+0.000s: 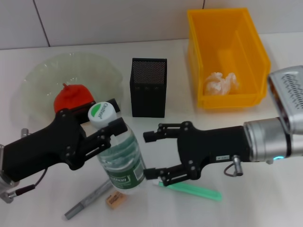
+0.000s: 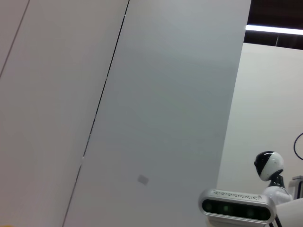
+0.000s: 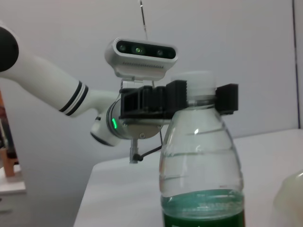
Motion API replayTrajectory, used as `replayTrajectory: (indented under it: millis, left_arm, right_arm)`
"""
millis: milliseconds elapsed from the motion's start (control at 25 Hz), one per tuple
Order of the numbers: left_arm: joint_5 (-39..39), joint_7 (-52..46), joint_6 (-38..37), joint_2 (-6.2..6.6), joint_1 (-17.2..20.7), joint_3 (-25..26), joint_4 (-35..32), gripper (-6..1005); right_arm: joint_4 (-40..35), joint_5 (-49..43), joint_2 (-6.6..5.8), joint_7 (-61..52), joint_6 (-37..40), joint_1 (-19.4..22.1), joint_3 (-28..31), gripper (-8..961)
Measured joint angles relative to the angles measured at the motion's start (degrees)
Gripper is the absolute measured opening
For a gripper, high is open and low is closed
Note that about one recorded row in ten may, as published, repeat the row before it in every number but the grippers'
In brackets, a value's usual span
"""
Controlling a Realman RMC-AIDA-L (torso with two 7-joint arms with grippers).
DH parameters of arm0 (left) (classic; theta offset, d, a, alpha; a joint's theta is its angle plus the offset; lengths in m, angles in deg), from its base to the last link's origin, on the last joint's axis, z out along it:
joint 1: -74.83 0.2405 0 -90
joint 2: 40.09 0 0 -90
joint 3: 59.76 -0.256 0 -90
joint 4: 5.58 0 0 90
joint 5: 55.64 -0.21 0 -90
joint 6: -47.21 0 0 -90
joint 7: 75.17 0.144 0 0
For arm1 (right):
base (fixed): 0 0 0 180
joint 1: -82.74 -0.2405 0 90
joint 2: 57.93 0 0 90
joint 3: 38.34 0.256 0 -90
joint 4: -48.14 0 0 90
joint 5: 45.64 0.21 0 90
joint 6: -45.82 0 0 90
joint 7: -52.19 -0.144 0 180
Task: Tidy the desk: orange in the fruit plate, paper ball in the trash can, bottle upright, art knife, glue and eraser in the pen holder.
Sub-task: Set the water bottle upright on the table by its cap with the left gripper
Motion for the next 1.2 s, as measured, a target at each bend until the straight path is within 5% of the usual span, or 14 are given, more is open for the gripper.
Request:
replayTrajectory:
  millis: [680, 1200]
  left_arm:
    - [0.1, 3.9, 3.5, 1.66, 4.0, 7.2, -2.7, 433]
    - [0.1, 9.7, 7.2, 1.40, 8.4, 8.1, -7.8, 433]
  right_arm:
    - [-0.1, -0.1, 0.30, 8.8, 5.6, 10.9, 18.0, 832]
    - [2.6, 0.0, 0.04, 11.1, 5.1, 11.5, 22.6, 831]
